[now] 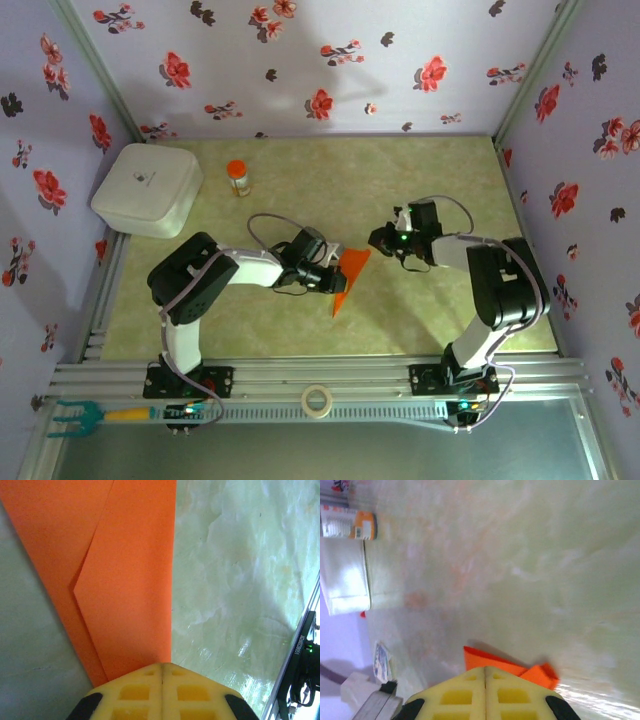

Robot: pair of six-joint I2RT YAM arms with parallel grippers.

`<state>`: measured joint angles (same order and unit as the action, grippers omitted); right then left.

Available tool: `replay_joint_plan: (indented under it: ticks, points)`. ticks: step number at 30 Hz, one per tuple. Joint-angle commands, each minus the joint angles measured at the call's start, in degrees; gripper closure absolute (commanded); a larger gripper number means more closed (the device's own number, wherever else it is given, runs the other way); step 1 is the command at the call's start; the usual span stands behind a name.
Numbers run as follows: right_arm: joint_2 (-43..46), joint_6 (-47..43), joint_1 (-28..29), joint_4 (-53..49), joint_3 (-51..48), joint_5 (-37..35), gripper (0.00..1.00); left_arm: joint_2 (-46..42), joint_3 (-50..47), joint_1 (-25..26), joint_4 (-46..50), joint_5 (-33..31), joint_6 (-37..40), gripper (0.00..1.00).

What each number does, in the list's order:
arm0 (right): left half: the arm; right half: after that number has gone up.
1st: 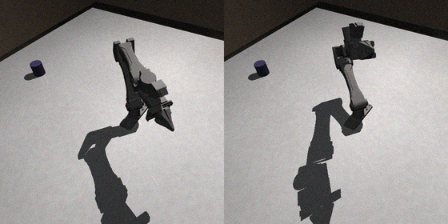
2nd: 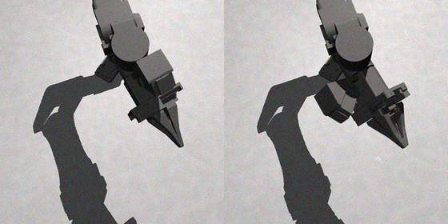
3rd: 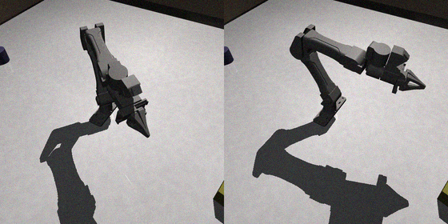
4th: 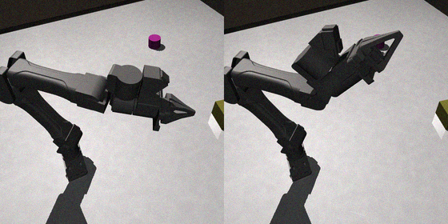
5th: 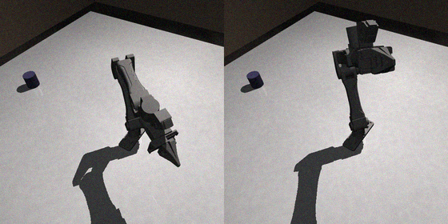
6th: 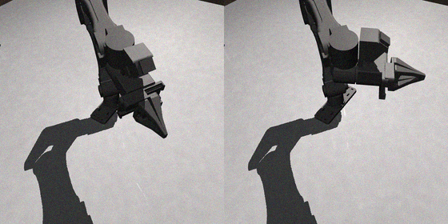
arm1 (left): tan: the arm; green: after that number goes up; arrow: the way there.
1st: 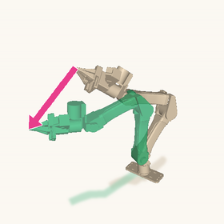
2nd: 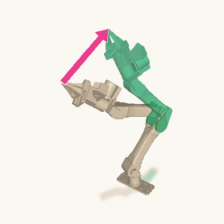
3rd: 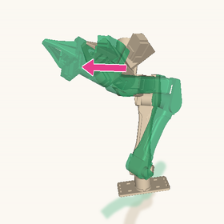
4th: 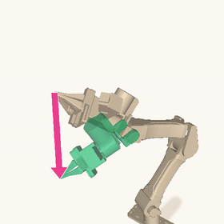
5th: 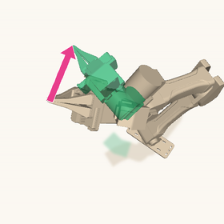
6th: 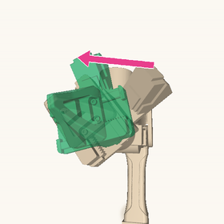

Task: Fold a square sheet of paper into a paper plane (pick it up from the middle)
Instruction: Fold the wing for the fifth time at the center of the table.

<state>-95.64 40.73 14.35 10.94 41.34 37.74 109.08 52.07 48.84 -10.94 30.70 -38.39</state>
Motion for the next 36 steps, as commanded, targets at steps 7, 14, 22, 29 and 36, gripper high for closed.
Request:
replay_joint_plan:
  ticks: [7,14,22,29,36]
  points:
    - [-4.6,-0.7,4.1,-1.8,-0.7,-1.4,0.99,1.4,-0.8,0.2,12.0,-0.7,0.6,1.00]
    - [-6.2,-1.9,3.9,-5.8,-0.6,-6.0,1.00,0.9,0.3,0.2,12.4,-1.0,0.8,1.00]
    - [-6.3,-1.0,4.0,-5.9,-1.1,-6.6,1.00,-0.5,0.6,0.1,13.1,-1.6,1.0,1.00]
    - [-6.4,-0.4,4.0,-5.6,-1.6,-6.5,1.00,-1.1,1.0,0.0,13.5,-1.9,1.0,1.00]
    - [-7.0,0.0,3.9,-5.3,-1.7,-6.6,1.00,-2.4,2.8,0.0,14.9,-2.4,1.4,1.00]
